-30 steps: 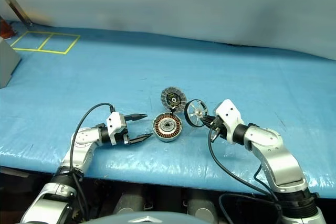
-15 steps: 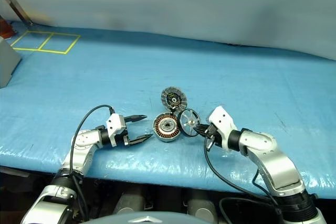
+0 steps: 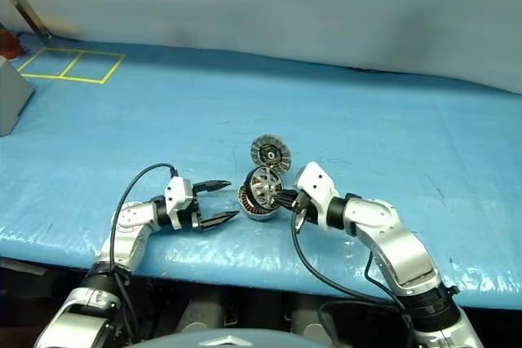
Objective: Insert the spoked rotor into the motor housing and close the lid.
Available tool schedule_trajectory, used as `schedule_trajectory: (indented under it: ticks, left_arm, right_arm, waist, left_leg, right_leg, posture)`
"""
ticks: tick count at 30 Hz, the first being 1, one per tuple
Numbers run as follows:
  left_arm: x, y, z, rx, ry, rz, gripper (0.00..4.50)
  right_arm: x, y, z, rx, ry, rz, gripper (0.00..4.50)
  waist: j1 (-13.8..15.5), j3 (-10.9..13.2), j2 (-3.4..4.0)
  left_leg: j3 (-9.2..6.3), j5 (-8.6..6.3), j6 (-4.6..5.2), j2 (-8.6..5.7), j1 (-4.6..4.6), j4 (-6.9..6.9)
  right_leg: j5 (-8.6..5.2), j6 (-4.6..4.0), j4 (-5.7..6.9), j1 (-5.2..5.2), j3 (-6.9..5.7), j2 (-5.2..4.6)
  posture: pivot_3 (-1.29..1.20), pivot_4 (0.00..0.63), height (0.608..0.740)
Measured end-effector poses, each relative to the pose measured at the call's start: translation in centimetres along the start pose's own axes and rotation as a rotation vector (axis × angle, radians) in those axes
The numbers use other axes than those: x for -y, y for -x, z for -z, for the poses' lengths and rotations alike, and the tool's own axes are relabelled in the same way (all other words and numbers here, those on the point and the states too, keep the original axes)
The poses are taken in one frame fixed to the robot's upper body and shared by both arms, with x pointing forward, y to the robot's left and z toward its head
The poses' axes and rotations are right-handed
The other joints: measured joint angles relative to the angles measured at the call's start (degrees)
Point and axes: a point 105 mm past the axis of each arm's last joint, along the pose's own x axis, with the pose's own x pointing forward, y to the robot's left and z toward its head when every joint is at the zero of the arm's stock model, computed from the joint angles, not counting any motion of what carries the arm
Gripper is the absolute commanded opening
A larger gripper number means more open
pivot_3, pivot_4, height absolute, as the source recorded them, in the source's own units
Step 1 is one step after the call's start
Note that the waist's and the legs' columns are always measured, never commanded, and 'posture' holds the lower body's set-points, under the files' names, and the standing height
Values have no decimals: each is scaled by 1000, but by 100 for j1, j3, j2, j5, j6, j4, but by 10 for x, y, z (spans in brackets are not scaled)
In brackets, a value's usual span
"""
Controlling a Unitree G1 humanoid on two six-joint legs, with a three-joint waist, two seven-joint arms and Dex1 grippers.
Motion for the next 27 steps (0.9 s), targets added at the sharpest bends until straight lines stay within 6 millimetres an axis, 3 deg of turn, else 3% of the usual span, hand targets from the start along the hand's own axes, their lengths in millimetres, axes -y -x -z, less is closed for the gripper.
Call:
schedule_trajectory:
  ticks: [20, 21, 24, 25, 27]
  left_arm:
    - [1, 1, 2, -10, 19, 17, 3849]
    - [1, 1, 2, -10, 19, 16, 3849]
    - [1, 1, 2, -10, 19, 16, 3849]
    - [1, 1, 2, -10, 19, 16, 3849]
    - [1, 1, 2, -10, 20, 15, 3849]
  right_arm:
    - [5, -8, 10, -58, 44, 16, 18]
    - [6, -9, 9, -59, 48, 18, 578]
    - [6, -9, 10, -58, 50, 17, 1528]
    - [6, -9, 9, -57, 51, 17, 1758]
    - [6, -9, 9, -53, 57, 19, 1758]
  waist:
    - [-1, 0, 0]
    - [-1, 0, 0]
    - [-1, 0, 0]
    - [0, 0, 0]
    - [-1, 0, 0]
  left_leg:
    - [0, 0, 0, 0, 0, -1]
    - [0, 0, 0, 0, 0, -1]
    - [0, 0, 0, 0, 0, -1]
    - [0, 0, 0, 0, 0, -1]
    - [0, 0, 0, 0, 0, -1]
  right_leg:
    - [0, 0, -1, 0, 0, -1]
    - [0, -1, -1, -1, 0, -1]
    - [0, 0, -1, -1, 0, -1]
    - [0, 0, -1, 0, 0, -1]
    - [0, 0, -1, -1, 0, -1]
  posture:
    - [0, 150, 740]
    - [0, 150, 740]
    - [0, 150, 740]
    - [0, 150, 740]
    - [0, 150, 740]
